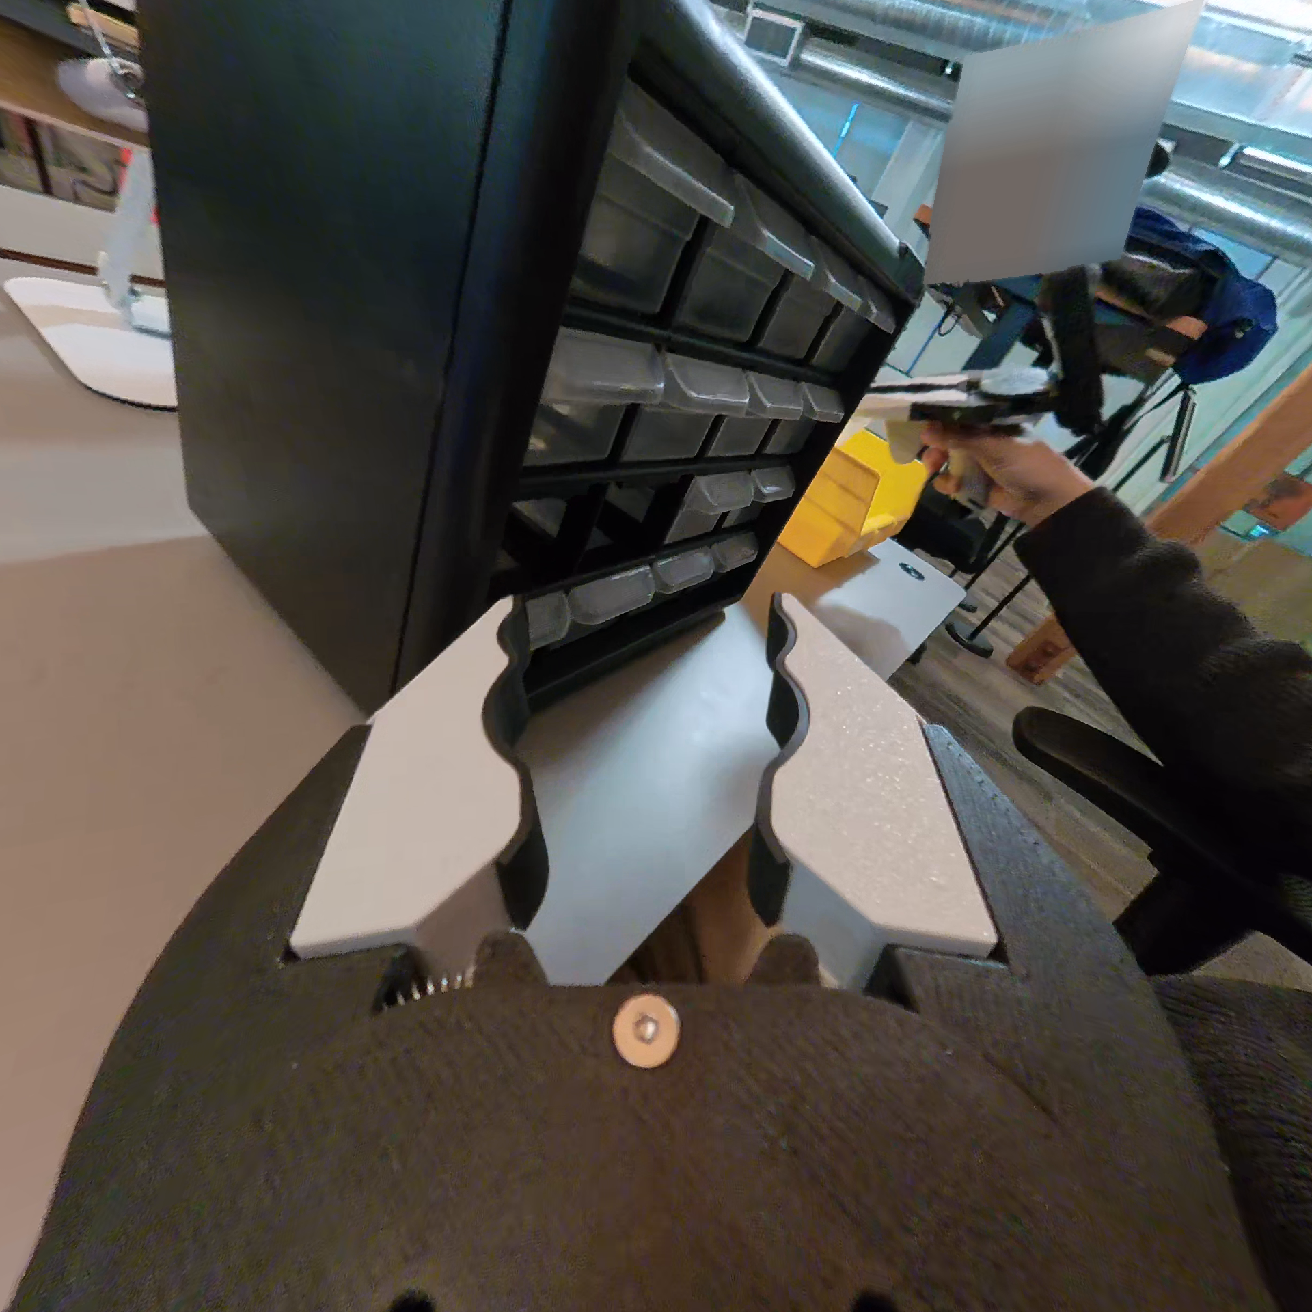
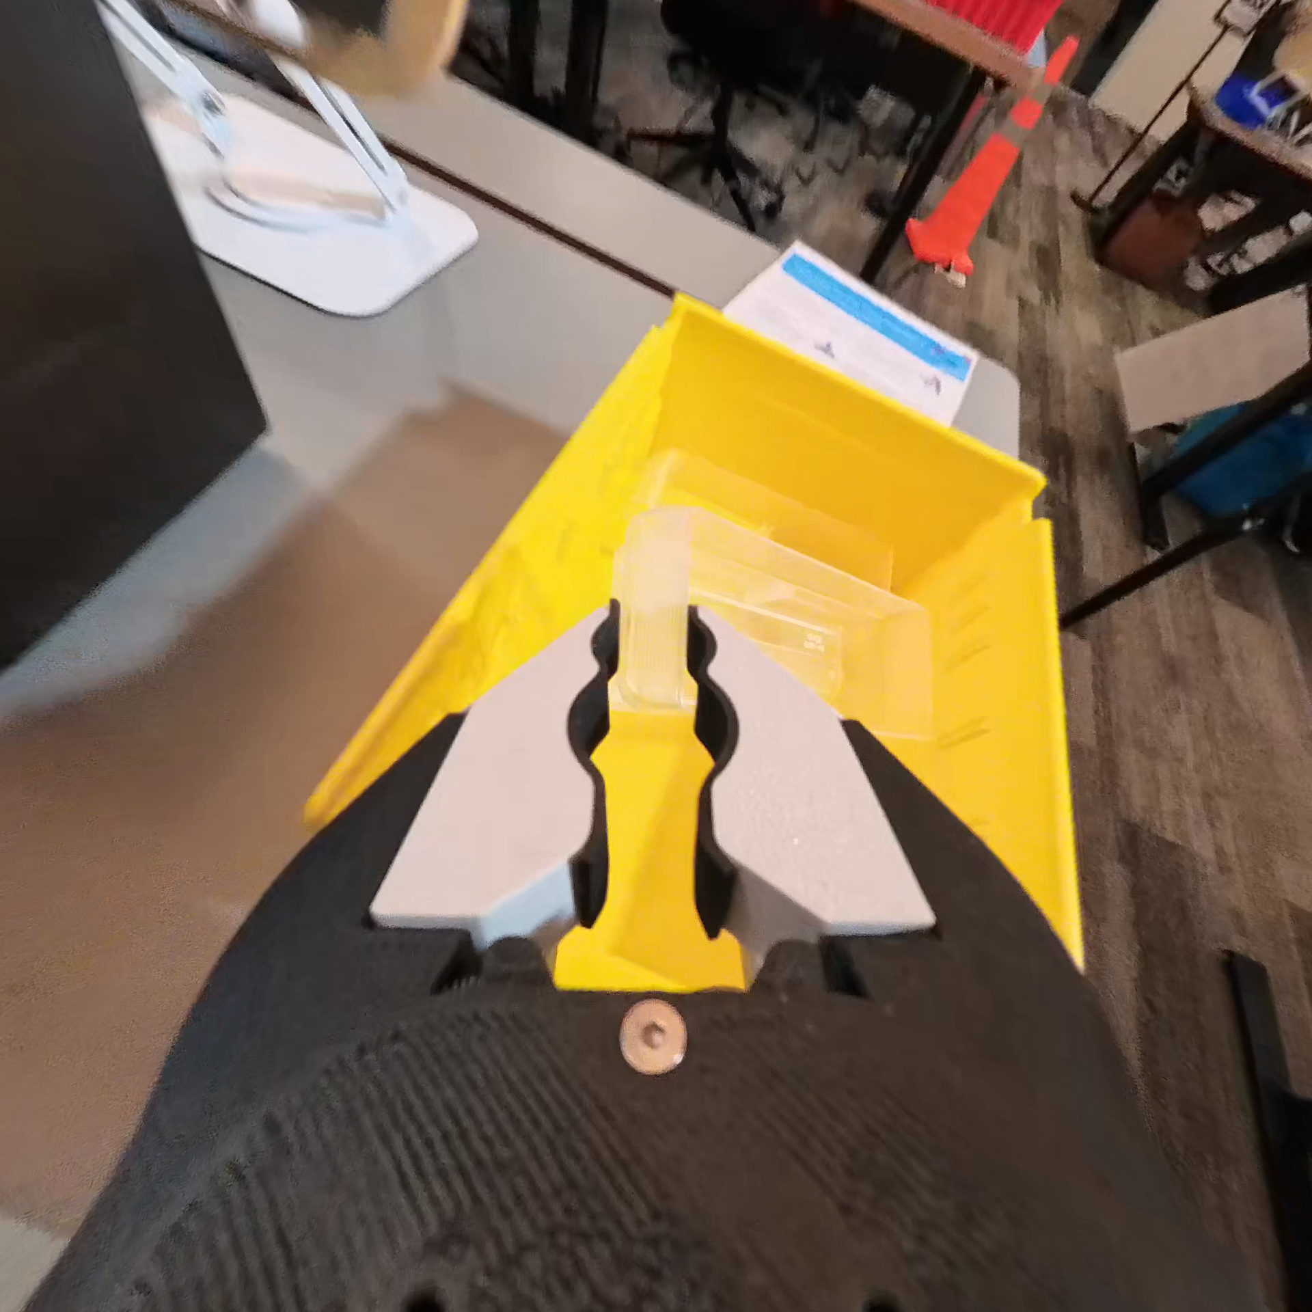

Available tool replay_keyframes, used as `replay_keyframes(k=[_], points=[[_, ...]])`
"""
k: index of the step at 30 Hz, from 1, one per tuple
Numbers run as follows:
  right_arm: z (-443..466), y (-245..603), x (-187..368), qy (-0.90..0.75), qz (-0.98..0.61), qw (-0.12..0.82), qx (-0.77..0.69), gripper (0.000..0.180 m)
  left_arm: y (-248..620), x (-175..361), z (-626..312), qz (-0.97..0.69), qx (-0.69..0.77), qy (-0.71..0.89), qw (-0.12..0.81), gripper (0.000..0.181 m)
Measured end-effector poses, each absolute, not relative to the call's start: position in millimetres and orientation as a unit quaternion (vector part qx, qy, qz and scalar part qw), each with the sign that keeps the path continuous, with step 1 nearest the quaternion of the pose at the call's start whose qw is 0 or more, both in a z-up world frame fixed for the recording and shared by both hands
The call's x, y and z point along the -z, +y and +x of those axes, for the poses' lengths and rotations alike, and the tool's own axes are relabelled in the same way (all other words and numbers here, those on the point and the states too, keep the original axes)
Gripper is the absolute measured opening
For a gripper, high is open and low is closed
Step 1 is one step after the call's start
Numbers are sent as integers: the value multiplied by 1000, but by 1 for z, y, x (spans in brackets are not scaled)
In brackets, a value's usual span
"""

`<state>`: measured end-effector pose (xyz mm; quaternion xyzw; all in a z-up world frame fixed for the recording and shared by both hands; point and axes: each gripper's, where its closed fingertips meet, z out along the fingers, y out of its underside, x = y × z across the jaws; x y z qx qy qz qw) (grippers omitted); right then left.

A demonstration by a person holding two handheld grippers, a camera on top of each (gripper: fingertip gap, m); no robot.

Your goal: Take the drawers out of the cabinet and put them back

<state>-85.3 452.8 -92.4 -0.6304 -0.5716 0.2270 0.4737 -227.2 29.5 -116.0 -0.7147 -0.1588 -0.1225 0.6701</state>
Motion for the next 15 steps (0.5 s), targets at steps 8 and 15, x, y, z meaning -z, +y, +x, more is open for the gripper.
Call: replay_keyframes(k=[8,15], points=[[-129,478,152,-600,-661,416,-173,16,-7,118,-237,-703,94,-204,675,66],[-158,486,173,-609,-667,396,-166,16,-28,122,-236,-695,91,-236,673,68]])
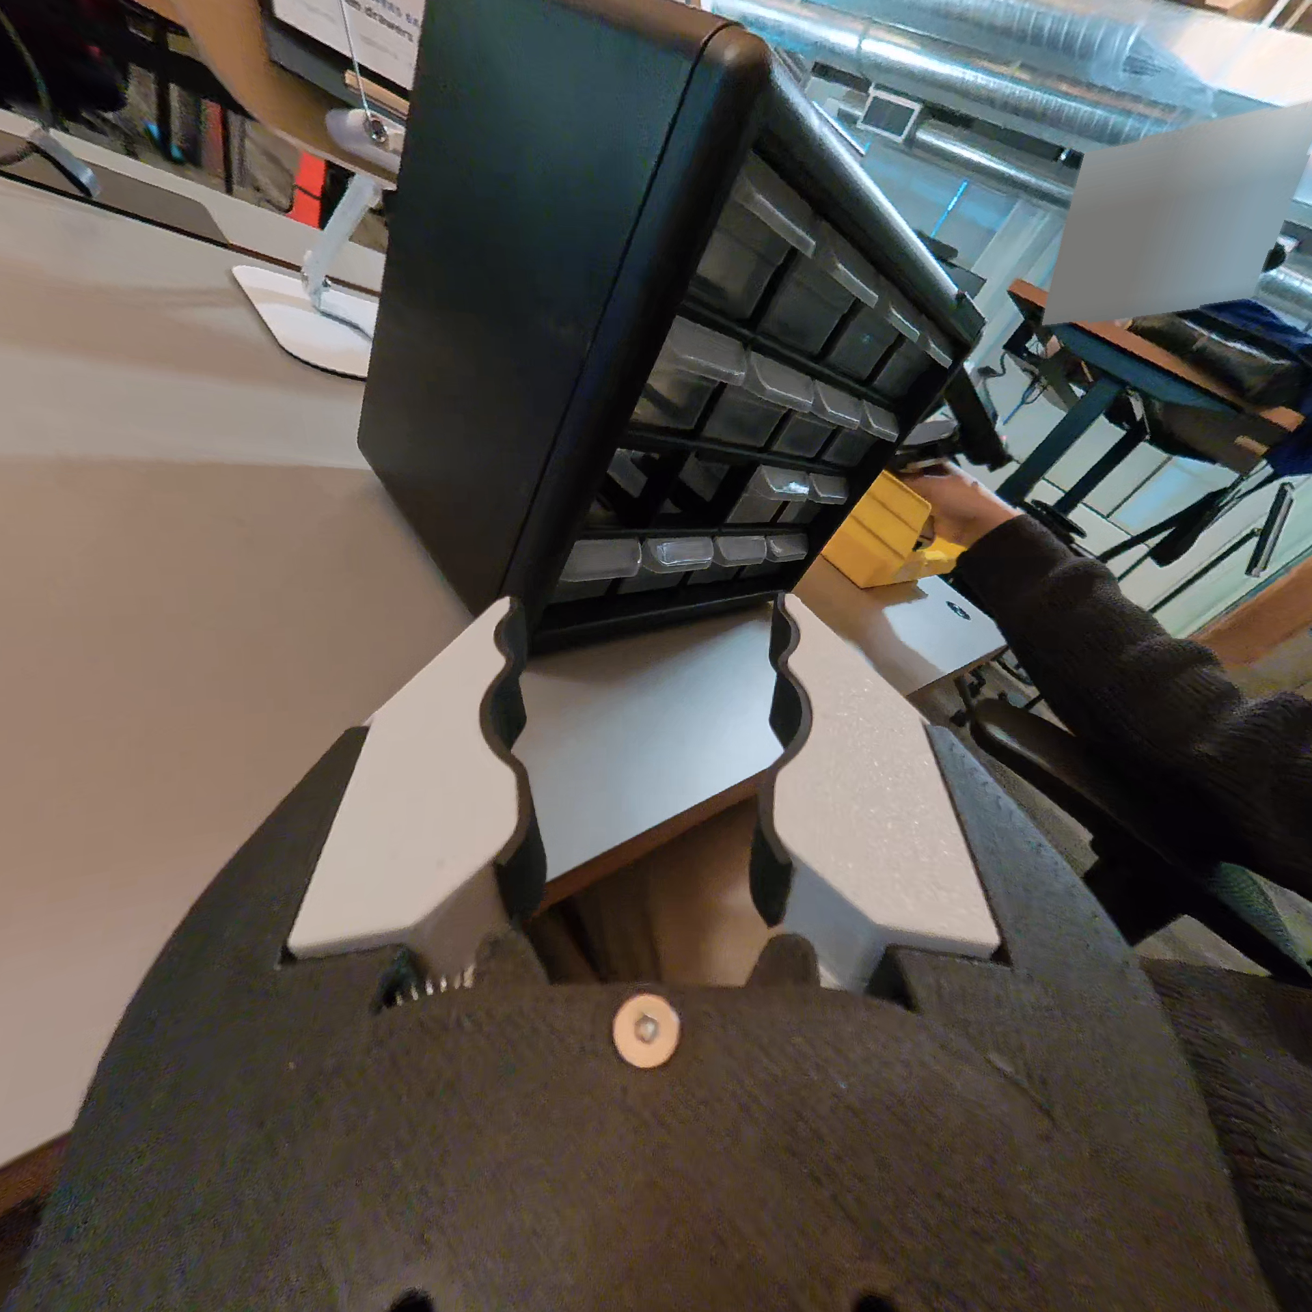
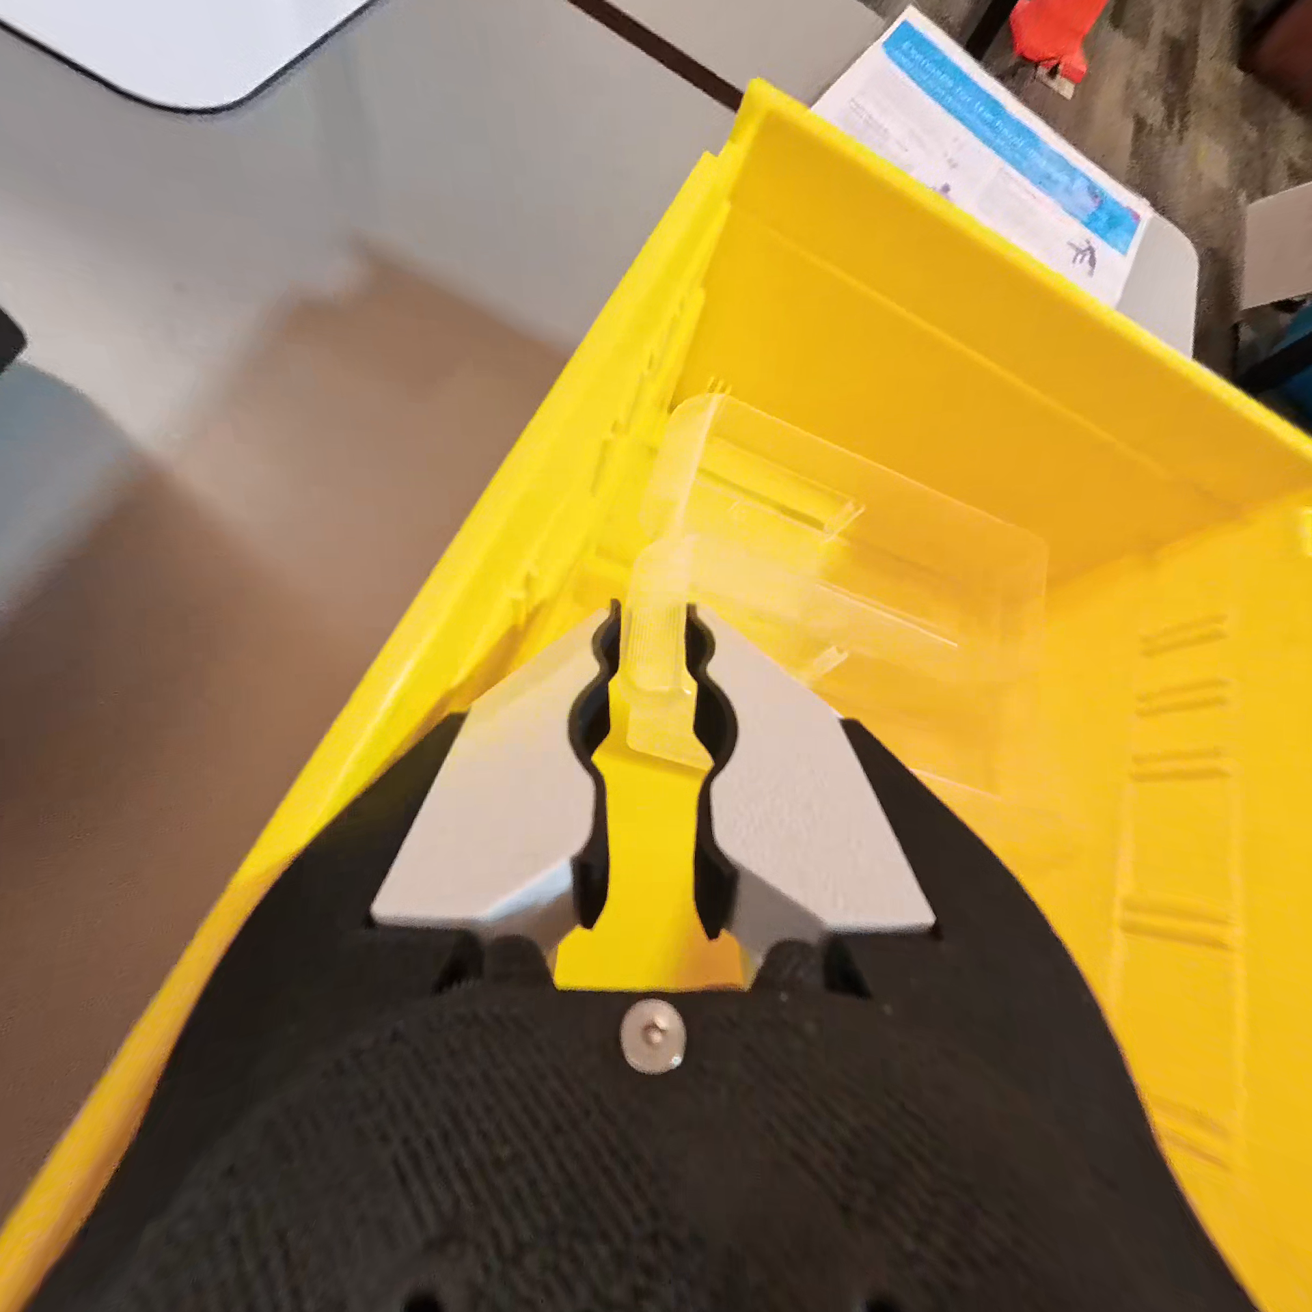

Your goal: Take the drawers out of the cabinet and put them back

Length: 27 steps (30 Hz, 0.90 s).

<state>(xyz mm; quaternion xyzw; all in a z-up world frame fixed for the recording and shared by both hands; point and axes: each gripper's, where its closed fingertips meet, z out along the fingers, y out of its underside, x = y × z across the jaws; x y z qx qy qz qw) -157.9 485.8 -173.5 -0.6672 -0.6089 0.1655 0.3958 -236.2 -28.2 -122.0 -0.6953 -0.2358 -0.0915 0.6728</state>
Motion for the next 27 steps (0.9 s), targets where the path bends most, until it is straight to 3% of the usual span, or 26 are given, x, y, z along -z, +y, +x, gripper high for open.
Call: replay_keyframes(k=[3,5,9,19,27], points=[[-158,494,182,-594,-683,389,-168,18,-32,124,-236,-697,86,-241,670,68],[-153,502,182,-588,-692,392,-147,32,-33,125,-236,-700,82,-241,668,68],[-148,509,151,-571,-677,441,-142,45,-29,128,-233,-705,90,-237,663,68],[-129,464,34,-503,-611,554,-259,34,8,139,-212,-763,53,-144,627,65],[-89,414,-12,-498,-542,625,-260,23,55,135,-188,-781,11,-43,623,54]])
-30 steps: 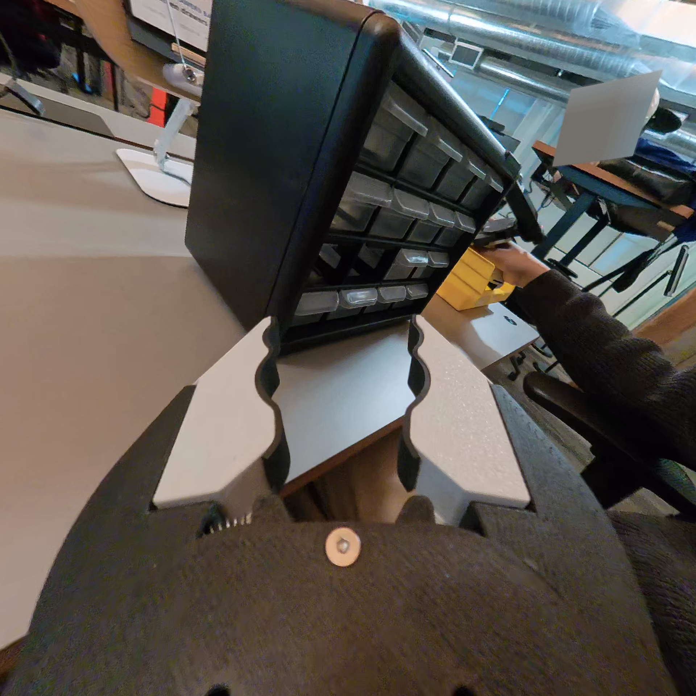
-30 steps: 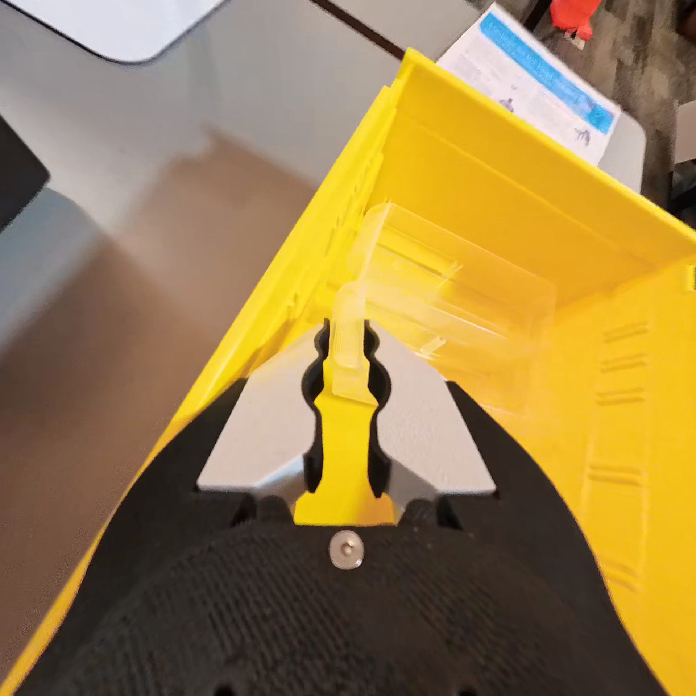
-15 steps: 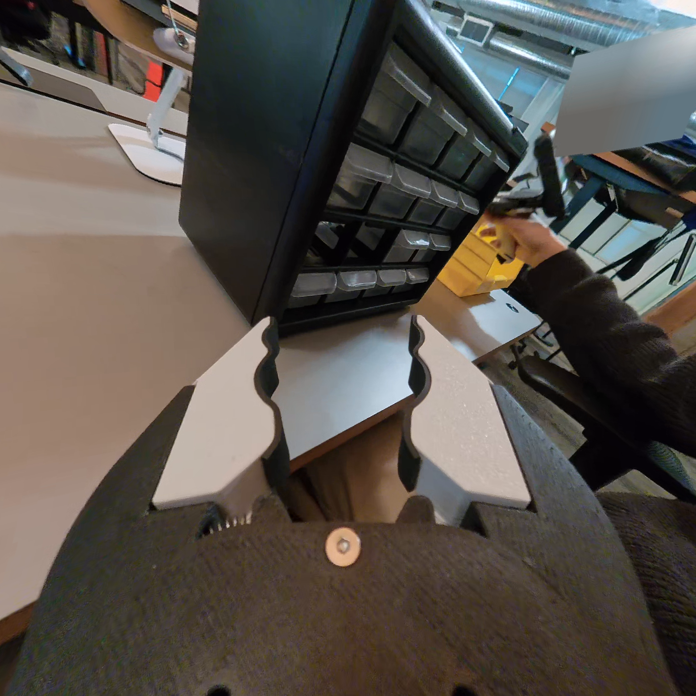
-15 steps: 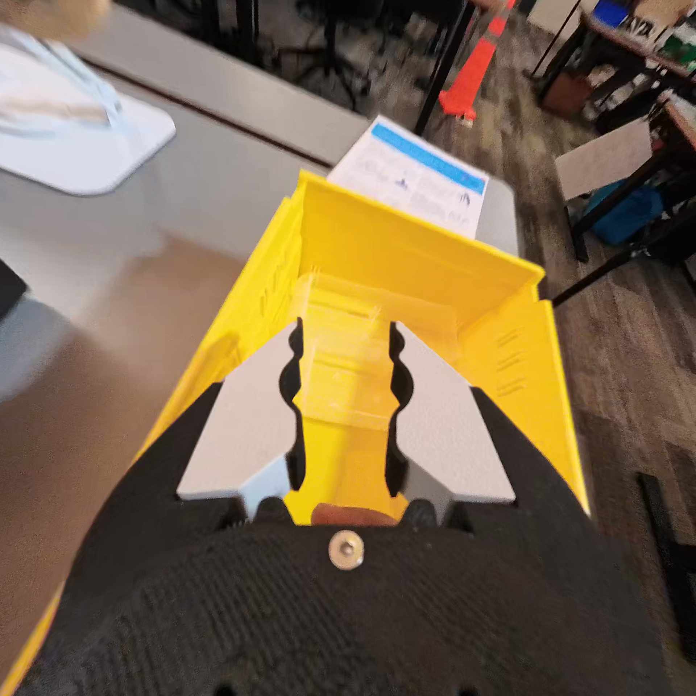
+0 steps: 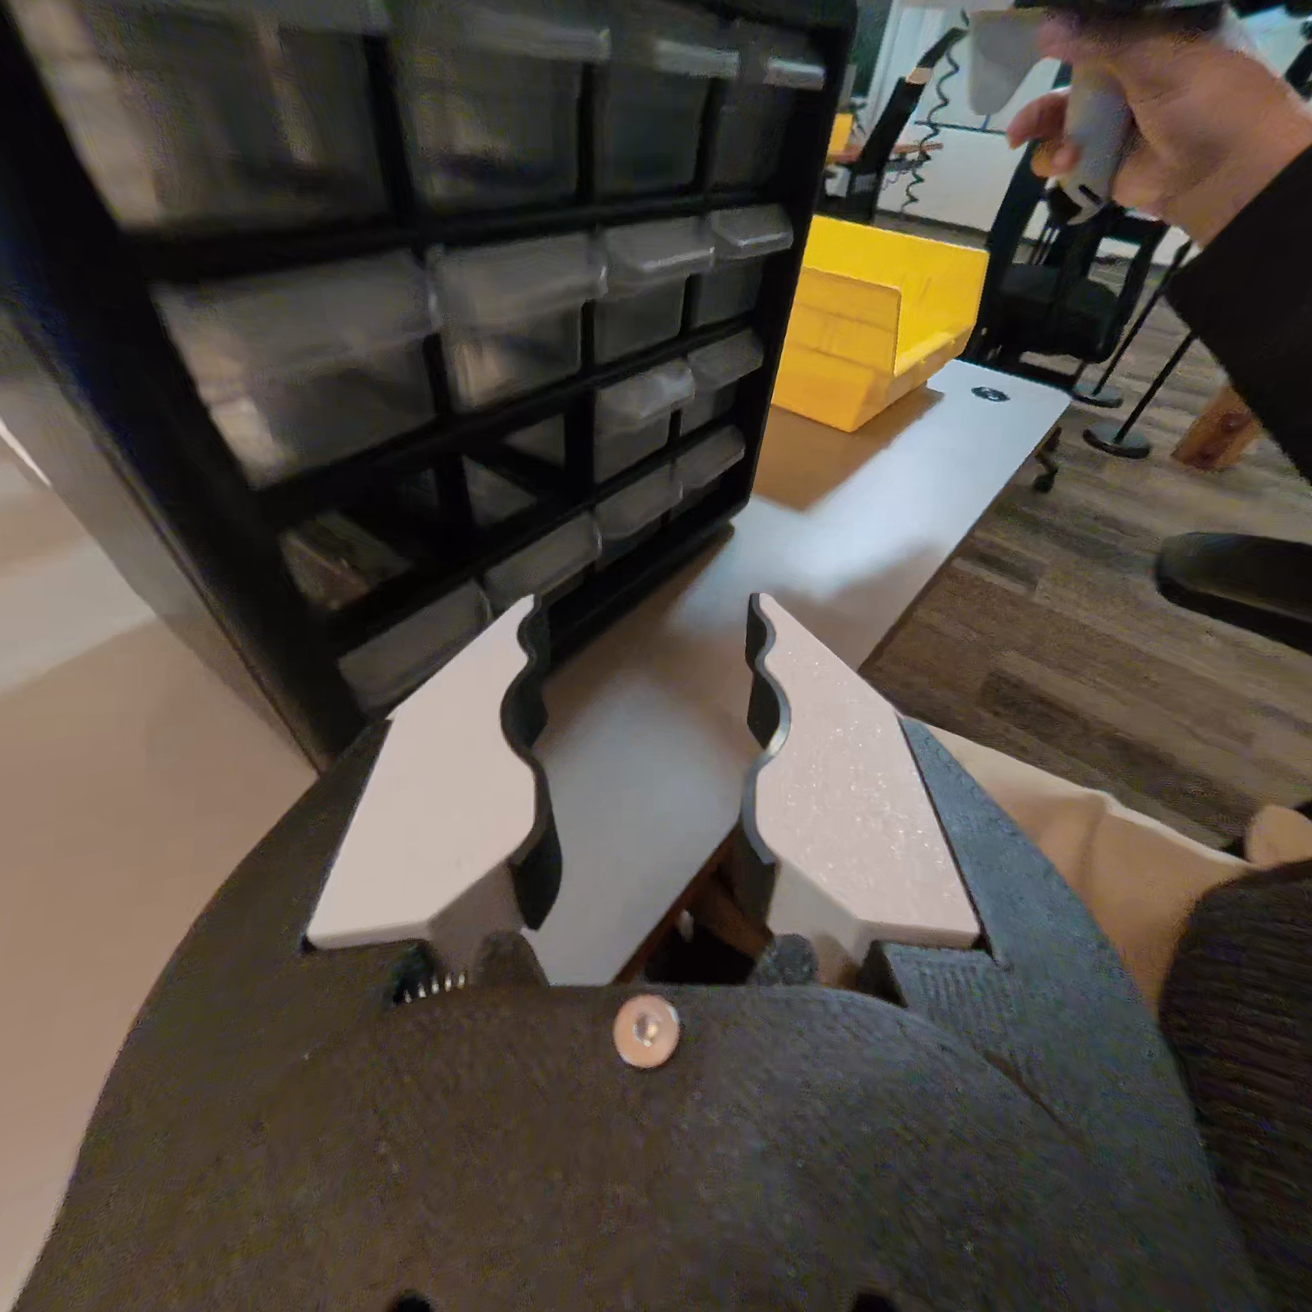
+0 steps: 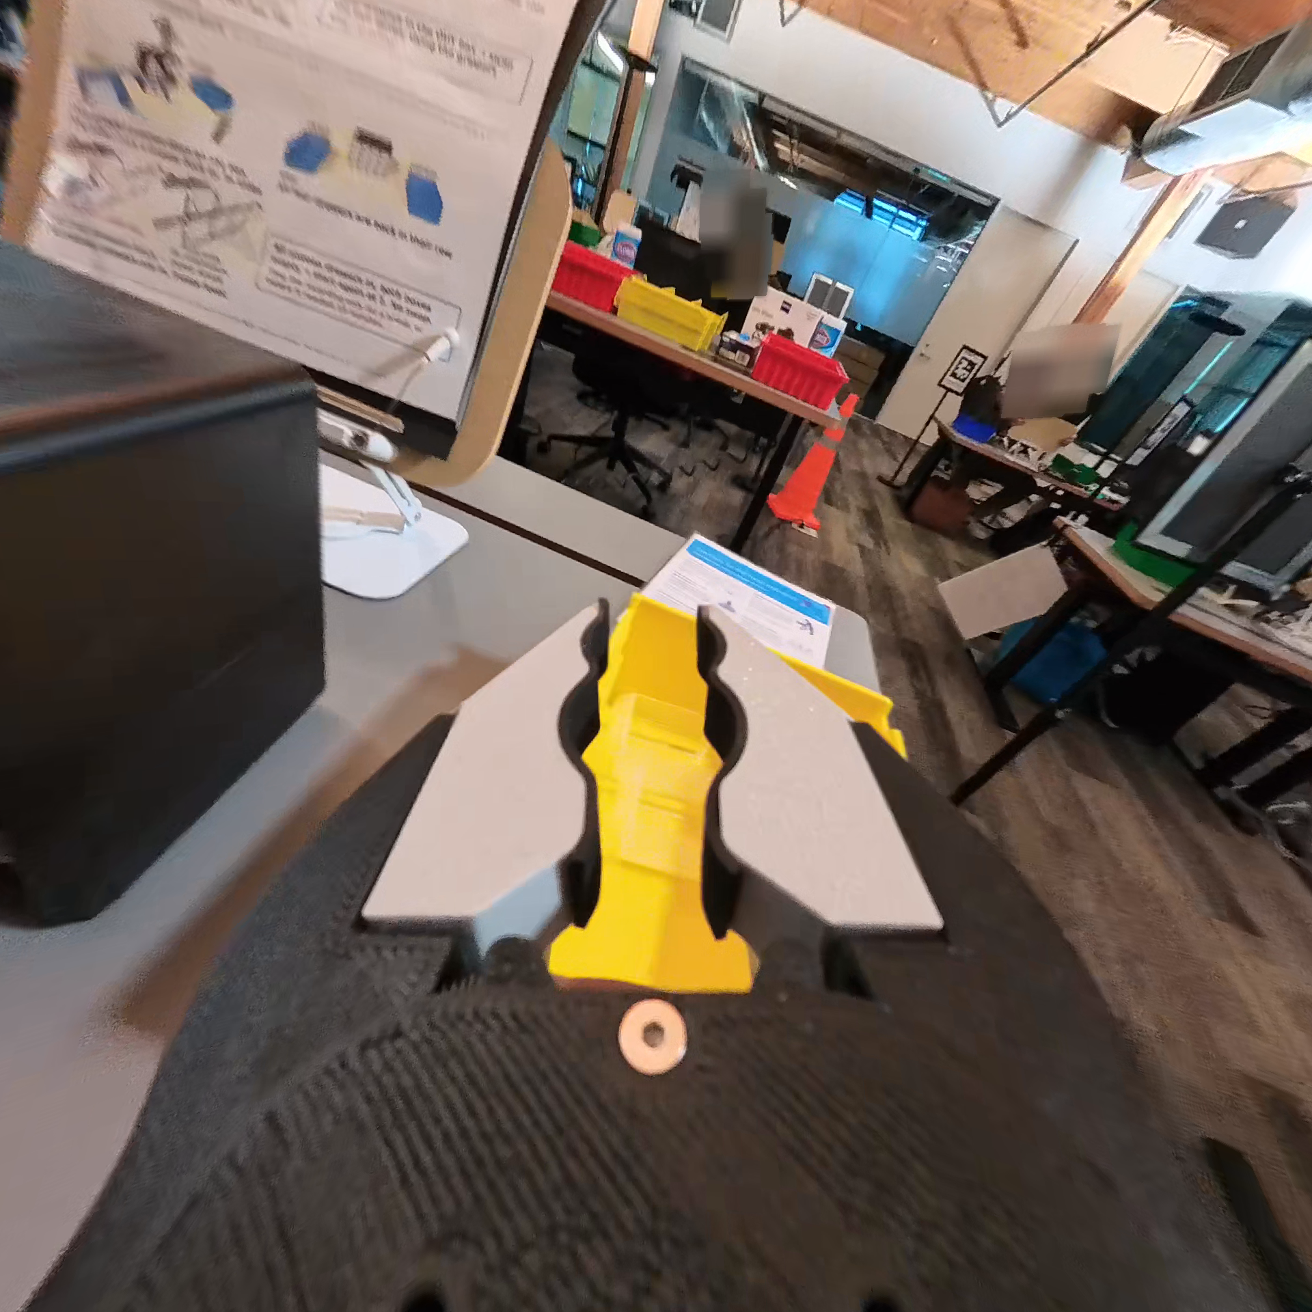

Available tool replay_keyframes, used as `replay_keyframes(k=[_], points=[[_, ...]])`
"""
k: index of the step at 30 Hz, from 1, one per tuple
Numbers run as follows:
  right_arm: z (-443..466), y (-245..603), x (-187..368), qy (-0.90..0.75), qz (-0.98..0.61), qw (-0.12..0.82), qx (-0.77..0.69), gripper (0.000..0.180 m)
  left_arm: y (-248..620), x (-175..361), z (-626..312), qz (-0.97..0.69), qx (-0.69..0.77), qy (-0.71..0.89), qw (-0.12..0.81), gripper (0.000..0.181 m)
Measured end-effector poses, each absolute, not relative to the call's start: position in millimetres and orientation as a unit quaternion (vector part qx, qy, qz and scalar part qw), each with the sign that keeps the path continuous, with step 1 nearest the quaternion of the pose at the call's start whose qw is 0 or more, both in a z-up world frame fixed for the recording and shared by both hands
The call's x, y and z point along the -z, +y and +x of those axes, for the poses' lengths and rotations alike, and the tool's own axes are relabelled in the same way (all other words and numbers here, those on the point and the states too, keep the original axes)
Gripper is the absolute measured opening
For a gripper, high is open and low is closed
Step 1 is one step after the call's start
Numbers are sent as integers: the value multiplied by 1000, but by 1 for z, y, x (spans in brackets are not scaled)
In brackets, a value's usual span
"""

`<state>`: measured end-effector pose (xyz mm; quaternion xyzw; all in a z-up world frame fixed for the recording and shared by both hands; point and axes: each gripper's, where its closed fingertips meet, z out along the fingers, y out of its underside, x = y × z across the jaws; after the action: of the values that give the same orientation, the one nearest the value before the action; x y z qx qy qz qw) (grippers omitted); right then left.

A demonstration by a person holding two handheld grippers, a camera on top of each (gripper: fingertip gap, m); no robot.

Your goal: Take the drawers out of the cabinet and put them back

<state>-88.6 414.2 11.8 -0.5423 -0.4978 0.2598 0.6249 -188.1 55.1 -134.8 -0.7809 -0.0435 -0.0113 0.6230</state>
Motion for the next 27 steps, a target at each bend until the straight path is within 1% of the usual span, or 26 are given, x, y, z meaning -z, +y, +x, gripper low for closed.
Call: replay_keyframes(k=[2,4,6,8,10,13,16,19,22,27], points=[[-78,401,-16,-482,-542,618,-302,21,65,127,-189,-773,-40,-23,633,48],[-71,388,-16,-472,-538,609,-342,15,74,122,-192,-765,-99,-8,636,35],[-63,380,-13,-452,-545,600,-372,11,85,117,-186,-758,-112,8,642,28],[-60,368,-6,-434,-552,581,-412,11,98,112,-174,-749,-68,8,659,23],[-60,350,0,-419,-551,558,-458,11,109,114,-164,-749,24,-24,662,23],[-64,319,14,-406,-547,528,-507,10,119,118,-167,-730,162,-149,647,26],[-75,288,37,-409,-547,503,-530,9,115,113,-177,-633,281,-281,664,26],[-92,259,65,-447,-549,474,-523,10,121,123,-190,-592,309,-343,661,25],[-103,239,89,-500,-548,460,-488,10,134,119,-187,-584,340,-321,663,25],[-104,228,102,-533,-536,470,-456,8,145,125,-204,-592,324,-328,661,16]])
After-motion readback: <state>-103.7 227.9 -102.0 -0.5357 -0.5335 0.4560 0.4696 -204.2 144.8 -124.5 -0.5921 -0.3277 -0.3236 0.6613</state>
